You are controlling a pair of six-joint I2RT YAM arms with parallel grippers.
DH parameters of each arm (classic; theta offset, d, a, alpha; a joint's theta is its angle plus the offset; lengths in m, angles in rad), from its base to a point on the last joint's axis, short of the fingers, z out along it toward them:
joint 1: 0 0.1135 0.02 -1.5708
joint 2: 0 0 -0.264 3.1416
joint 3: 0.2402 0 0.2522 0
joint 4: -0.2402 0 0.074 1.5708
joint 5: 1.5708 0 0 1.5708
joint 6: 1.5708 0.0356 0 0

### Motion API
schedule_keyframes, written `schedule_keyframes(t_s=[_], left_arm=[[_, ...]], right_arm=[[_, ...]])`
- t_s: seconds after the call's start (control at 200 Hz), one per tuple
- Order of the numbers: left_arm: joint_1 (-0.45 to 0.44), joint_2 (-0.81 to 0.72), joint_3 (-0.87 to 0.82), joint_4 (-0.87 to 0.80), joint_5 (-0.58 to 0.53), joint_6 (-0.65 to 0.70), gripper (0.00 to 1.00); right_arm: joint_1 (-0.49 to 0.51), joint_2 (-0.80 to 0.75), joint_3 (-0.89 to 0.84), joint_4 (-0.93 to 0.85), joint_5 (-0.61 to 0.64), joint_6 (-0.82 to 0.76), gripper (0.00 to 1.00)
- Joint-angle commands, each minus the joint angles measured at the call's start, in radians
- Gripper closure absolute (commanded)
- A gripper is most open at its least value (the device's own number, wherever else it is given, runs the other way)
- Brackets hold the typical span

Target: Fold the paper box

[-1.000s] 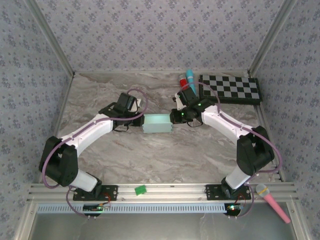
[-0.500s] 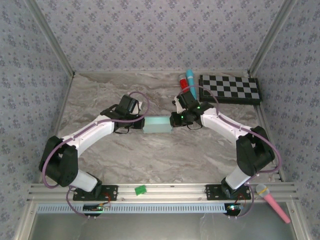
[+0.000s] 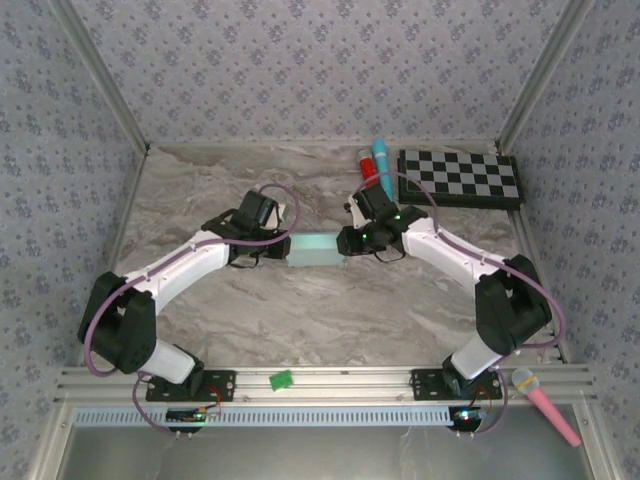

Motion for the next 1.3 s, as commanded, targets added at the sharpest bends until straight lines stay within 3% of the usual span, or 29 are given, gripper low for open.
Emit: schedule_keyframes(t_s=[0.0,0.365,0.824,1.294], left_arm=[[-0.010,0.003,0.024,-0.035,0.006,0.012,0.84],[-0.010,-0.057,0.025,-0.014,-0.007,0.021,0.68],[0.002,-0.181,-0.007,0.047,-0.045,0.000,0.61],[0.082,-0.058,0.072,0.048,0.036,-0.108,0.46]], right_arm=[[0.001,-0.044,-0.008,-0.023,0.007,-0.014,0.71],[-0.016,-0.086,-0.018,0.016,-0.030,-0.011,0.67],[-0.056,-0.095,-0.006,0.069,-0.055,0.016,0.64],[-0.071,-0.026,0.068,0.052,-0.053,0.021,0.58]])
